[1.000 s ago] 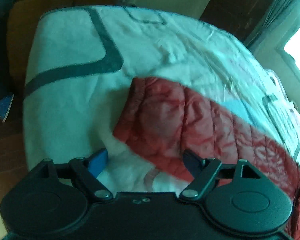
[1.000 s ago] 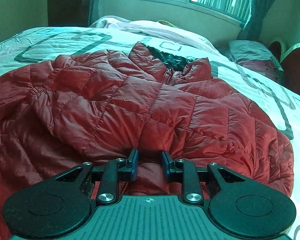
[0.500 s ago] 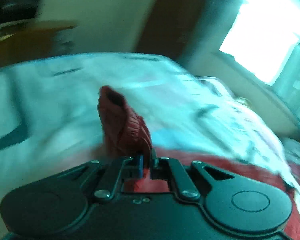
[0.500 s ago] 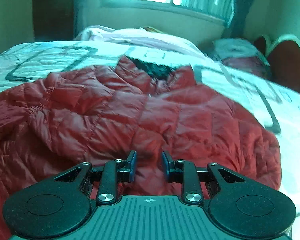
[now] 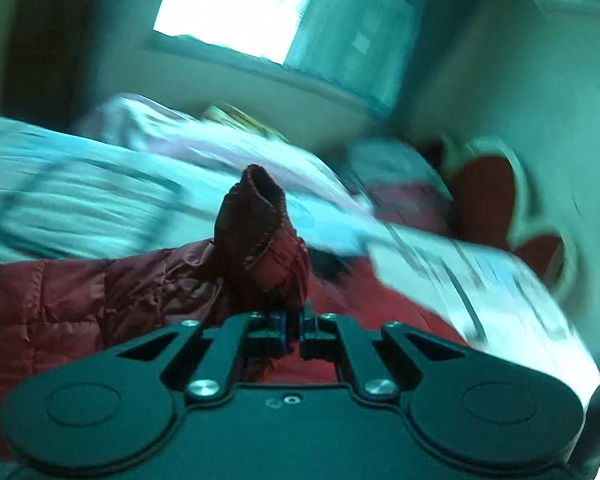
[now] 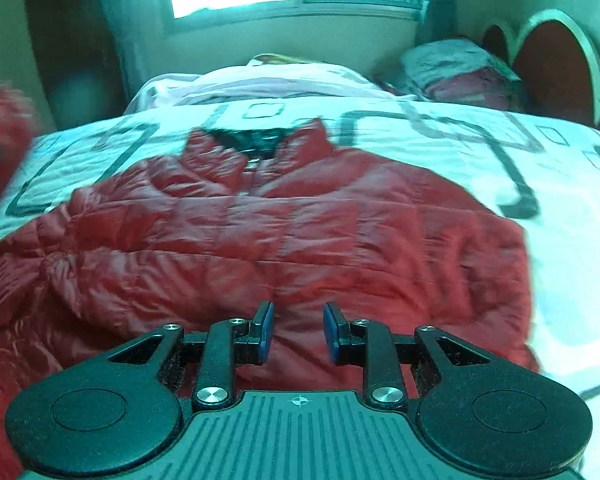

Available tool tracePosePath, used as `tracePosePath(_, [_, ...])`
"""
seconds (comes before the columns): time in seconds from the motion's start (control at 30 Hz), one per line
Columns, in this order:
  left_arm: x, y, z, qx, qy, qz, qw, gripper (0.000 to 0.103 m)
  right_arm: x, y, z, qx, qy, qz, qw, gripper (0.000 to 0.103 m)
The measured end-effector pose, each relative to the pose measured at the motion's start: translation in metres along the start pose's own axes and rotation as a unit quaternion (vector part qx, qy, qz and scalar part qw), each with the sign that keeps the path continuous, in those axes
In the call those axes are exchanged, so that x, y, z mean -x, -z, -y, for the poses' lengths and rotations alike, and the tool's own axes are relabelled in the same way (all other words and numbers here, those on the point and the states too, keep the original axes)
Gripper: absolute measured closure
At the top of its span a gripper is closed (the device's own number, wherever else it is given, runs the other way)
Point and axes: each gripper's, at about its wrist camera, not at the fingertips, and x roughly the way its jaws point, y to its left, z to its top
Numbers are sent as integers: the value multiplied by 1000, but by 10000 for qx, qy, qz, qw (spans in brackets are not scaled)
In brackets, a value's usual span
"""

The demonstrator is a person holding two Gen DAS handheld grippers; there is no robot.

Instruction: Fold large clothes

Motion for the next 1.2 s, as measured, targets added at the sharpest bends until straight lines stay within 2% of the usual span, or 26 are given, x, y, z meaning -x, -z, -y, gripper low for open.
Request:
tracePosePath(0.1, [-38,23,40,-465,239,-400,9978,98,7,3,23,-157,75,12,9998,77])
tracePosePath(0.2, [-63,45,62,-924,203,-719,9929,97,13,6,43,-331,75,12,9994,77])
tracePosePath(0.3, [-70,59,73,-1248,103,-991,9872,76,16,4,52,-504,-154,13,9986,77])
tracePosePath(0.37, [-63,61,69,-1374,32,-1013,9853,44,19,-1,53,-642,-337,81,9973,77])
tracePosePath(0.4, [-54,61,64,-1414,-95,-930,9855,22,20,-4,53,-725,-440,108,9963,77])
tracePosePath(0.43, [-49,56,55,-1433,-228,-752,9866,20,20,-8,51,-809,-547,132,9951,70])
tracePosePath(0.47, [-38,56,47,-1477,-330,-611,9866,20,18,-11,49,-883,-608,162,9941,26])
tracePosePath(0.5, [-28,54,44,-1521,-463,-559,9857,20,17,-15,46,-937,-647,240,9932,6])
tracePosePath(0.53, [-18,52,35,-1540,-690,-470,9845,19,19,-18,40,-895,-764,417,9922,1])
tracePosePath(0.6, [0,55,13,-1496,-1129,-327,9817,19,12,-26,25,-684,-868,358,9932,1])
tracePosePath(0.7, [23,62,-25,-1340,-1896,-286,9723,19,-8,-36,6,-591,-987,184,9932,1])
tracePosePath(0.73, [27,65,-36,-1303,-2119,-299,9681,19,-14,-37,2,-591,-976,112,9934,1])
tracePosePath(0.83, [38,79,-62,-1268,-2583,-406,9568,19,-38,-41,-10,-594,-972,-254,9932,35])
tracePosePath(0.93, [36,89,-80,-1054,-2809,-584,9522,23,-55,-39,-22,-370,-927,-491,9938,41])
tracePosePath(0.97, [32,90,-82,-1021,-2836,-622,9515,24,-56,-37,-26,-253,-878,-499,9946,67])
tracePosePath(1.0, [27,89,-83,-1001,-2835,-576,9520,27,-57,-35,-24,-239,-892,-493,9945,79])
tracePosePath(1.03, [24,87,-83,-997,-2829,-507,9526,29,-53,-36,-22,-313,-991,-484,9934,84])
tracePosePath(1.1, [14,84,-81,-1076,-2800,-472,9528,33,-45,-36,-19,-279,-953,-320,9945,85])
tracePosePath(1.2, [7,80,-78,-1187,-2832,-381,9509,35,-16,-41,-6,-213,-652,163,9975,85])
